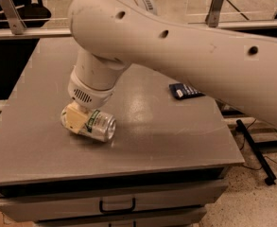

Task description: Move 7up can near blue chip bag

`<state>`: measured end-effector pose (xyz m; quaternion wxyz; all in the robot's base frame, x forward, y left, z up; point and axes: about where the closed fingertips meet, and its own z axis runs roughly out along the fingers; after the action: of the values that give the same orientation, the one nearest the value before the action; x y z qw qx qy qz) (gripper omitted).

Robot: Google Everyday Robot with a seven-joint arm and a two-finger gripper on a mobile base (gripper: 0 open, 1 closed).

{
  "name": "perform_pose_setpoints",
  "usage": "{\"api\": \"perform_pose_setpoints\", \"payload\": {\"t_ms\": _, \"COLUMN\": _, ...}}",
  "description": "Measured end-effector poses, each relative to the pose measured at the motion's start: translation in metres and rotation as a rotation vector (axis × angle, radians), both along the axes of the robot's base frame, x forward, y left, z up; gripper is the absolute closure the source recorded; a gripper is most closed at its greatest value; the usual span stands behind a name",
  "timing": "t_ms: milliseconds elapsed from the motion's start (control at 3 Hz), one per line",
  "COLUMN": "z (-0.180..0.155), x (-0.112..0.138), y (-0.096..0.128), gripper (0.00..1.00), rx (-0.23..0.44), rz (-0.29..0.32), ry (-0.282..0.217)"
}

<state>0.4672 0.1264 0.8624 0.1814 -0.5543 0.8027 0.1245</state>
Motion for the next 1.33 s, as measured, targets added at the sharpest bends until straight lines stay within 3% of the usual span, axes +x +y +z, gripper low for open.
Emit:
{"api": "perform_pose_setpoints", "payload": {"t_ms": 333, "z": 0.029, "x": 0.033, "y": -0.001, "gripper": 1.00, "rx": -0.007, "rz": 0.068, "ry": -0.117}}
{"api": "perform_pose_setpoints", "payload": {"t_ms": 667, "z": 0.080, "x": 0.072, "y": -0.014, "gripper": 1.00, "rx": -0.011, "rz": 0.144, "ry": -0.291}}
{"api": "perform_pose_setpoints", "payload": {"t_ms": 1000, "z": 0.090, "x": 0.072, "y": -0.012, "gripper": 1.00, "rx": -0.011, "rz": 0.180, "ry": -0.325}}
{"api": "perform_pose_setpoints", "payload": {"t_ms": 1333, "z": 0.091, "x": 0.072, "y": -0.012, "gripper": 1.00, "rx": -0.011, "rz": 0.178, "ry": -0.324}}
